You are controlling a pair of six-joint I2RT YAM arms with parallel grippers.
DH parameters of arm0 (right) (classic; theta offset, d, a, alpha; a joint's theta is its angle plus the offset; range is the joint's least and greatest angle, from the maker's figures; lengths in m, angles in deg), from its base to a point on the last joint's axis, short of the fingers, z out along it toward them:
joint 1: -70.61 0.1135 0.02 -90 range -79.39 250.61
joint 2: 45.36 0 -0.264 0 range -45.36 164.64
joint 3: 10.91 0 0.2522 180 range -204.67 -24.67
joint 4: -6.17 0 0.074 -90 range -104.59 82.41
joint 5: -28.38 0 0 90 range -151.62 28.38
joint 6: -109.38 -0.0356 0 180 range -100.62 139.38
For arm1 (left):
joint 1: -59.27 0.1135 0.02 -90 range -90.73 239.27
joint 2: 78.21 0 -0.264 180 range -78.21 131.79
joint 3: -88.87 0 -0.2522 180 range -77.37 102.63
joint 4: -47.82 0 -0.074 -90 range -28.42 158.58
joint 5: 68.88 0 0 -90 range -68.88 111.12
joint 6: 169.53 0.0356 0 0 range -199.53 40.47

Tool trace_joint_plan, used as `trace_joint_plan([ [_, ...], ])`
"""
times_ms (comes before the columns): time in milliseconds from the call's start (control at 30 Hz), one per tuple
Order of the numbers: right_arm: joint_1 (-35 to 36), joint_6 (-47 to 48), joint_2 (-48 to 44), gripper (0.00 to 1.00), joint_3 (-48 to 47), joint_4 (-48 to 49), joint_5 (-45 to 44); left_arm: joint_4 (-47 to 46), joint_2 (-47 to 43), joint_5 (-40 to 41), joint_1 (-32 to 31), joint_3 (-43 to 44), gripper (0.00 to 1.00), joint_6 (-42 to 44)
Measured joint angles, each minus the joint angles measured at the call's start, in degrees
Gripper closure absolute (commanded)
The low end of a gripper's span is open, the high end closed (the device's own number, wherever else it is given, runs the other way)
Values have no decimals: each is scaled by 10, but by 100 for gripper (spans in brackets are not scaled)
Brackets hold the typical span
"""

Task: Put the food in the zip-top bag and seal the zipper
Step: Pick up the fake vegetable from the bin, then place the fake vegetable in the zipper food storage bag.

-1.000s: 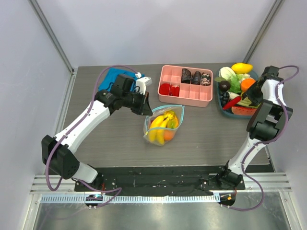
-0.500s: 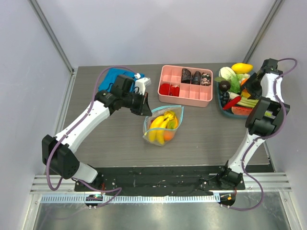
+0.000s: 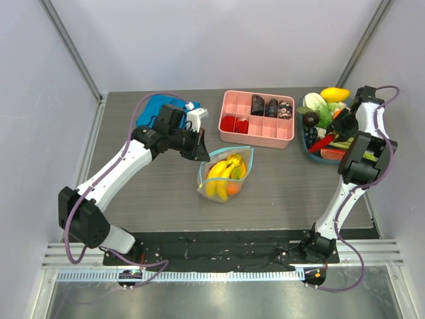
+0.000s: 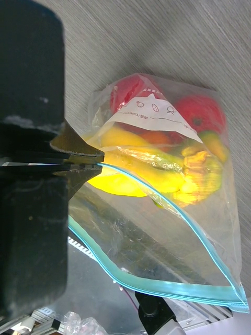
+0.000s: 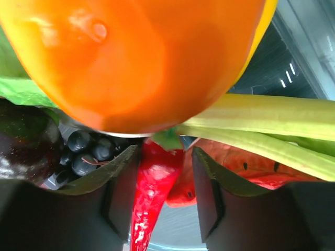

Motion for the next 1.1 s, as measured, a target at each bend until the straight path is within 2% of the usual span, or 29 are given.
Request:
trace_joint_plan([
  [267, 0, 1, 3, 93, 0, -3, 15, 0, 0, -3, 0, 0, 100, -2],
  [333, 0, 1, 2, 99, 0, -5, 20, 0, 0, -5, 0, 0, 100, -2],
  [567, 1, -7, -42, 99, -2, -11, 66, 0, 0, -5, 0, 0, 100, -10],
  [733, 24, -20, -155, 99, 26, 42, 122, 0, 0, -9, 0, 0, 100, -15],
  [900, 128, -24, -323, 99, 96, 154, 142, -1, 0, -10, 1, 0, 100, -15],
  [1100, 325, 11, -508, 99, 217, 327, 101, -1, 0, -10, 1, 0, 100, -16],
])
